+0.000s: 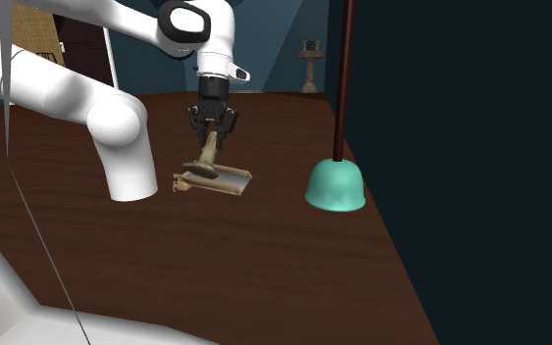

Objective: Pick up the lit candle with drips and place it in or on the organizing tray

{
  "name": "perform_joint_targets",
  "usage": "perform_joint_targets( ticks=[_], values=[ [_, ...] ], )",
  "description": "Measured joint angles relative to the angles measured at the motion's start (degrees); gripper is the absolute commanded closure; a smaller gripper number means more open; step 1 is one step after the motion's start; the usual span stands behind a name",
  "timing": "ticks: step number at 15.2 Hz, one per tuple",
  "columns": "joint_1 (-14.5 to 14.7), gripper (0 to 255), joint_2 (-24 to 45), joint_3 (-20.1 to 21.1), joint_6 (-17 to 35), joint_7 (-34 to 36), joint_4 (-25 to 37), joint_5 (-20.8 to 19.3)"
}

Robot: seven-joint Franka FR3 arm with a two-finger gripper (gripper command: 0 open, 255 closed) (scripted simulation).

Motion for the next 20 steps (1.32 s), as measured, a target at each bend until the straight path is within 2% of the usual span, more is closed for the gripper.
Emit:
perform_joint_targets(
  ticks=[7, 13, 14, 20],
  values=[
    [0.0, 255, 0.8, 0.0, 5.8, 0.7, -4.7, -0.1],
    [0.0, 255, 1.1, 0.0, 6.4, 0.8, -4.9, -0.1],
    [0.0, 0, 1.0, 0.0, 6.4, 0.8, -4.9, -0.1],
    [-0.1, 0, 1.1, 0.0, 6.2, 0.8, -5.1, -0.1]
  ],
)
